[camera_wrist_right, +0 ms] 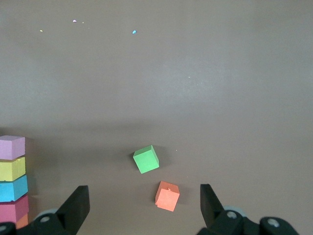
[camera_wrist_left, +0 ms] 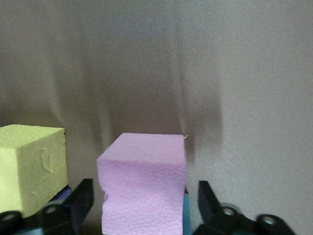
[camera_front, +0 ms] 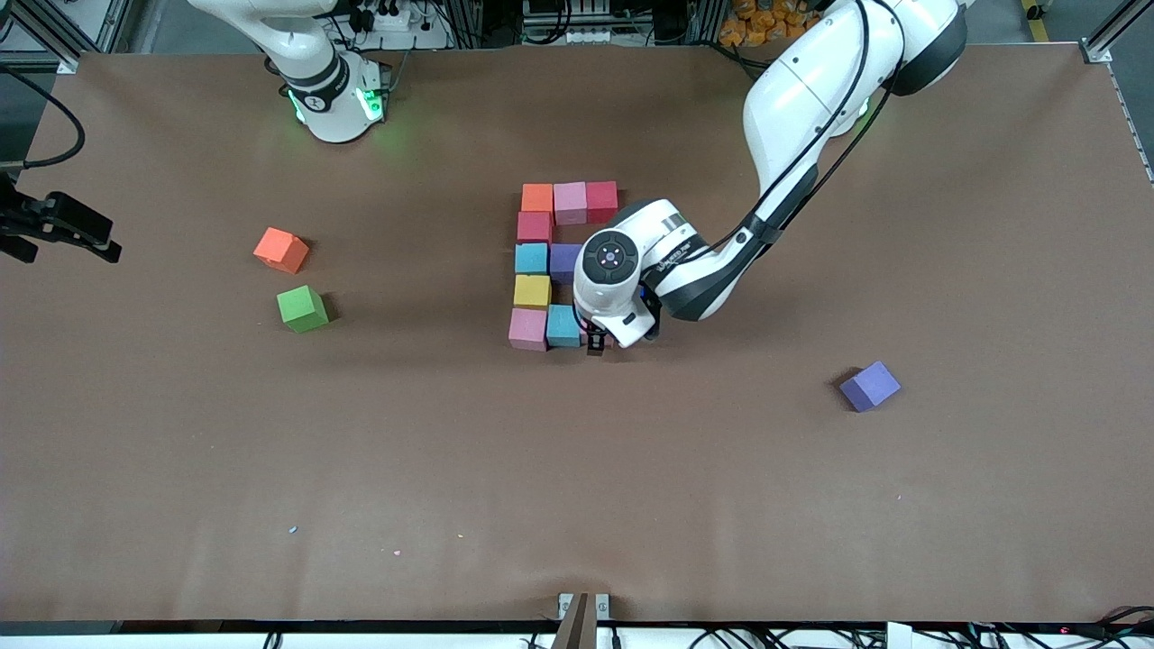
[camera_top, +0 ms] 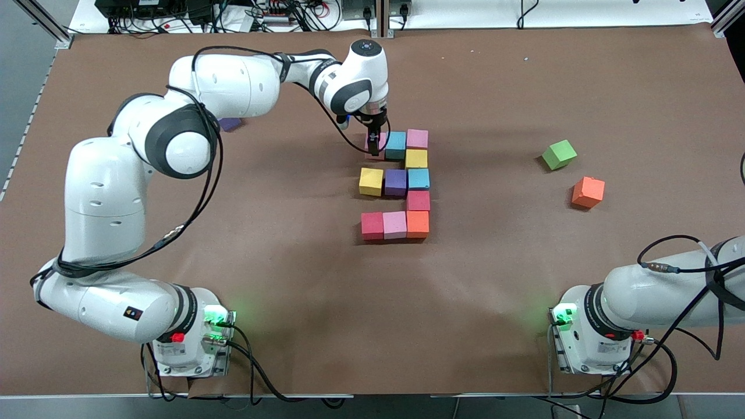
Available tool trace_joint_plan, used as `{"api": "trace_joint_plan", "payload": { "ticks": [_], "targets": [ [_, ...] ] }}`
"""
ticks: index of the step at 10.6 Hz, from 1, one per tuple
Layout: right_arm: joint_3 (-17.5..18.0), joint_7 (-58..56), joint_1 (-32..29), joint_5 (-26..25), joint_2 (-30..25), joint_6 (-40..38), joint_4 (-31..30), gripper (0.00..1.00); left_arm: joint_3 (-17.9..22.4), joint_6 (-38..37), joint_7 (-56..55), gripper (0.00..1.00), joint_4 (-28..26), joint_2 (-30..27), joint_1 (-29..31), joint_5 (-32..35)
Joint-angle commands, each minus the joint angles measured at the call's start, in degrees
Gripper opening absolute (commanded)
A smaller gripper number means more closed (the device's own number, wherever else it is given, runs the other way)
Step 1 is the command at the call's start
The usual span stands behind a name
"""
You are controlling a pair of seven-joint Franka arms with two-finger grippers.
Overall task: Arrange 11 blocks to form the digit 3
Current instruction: 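Lower the pink block beside the cyan block with the left gripper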
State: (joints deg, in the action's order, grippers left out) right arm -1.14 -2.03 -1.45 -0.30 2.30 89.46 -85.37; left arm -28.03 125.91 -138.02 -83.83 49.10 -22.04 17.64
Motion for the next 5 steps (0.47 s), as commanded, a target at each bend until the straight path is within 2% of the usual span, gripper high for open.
{"api": "trace_joint_plan", "payload": {
  "ticks": [1, 5],
  "targets": [
    [0.17, 1.15, 0.22, -0.76, -0.11, -0.33, 0.29, 1.0, 0.52, -0.92, -0.49, 1.0, 0.87, -2.16, -0.28, -1.21],
    [0.17, 4.32, 0.75, -0.76, -0.02, -0.34, 0.03, 1.0, 0.25, -5.84, -0.49, 1.0, 0.87, -7.16, 0.07, -0.68]
  ]
}}
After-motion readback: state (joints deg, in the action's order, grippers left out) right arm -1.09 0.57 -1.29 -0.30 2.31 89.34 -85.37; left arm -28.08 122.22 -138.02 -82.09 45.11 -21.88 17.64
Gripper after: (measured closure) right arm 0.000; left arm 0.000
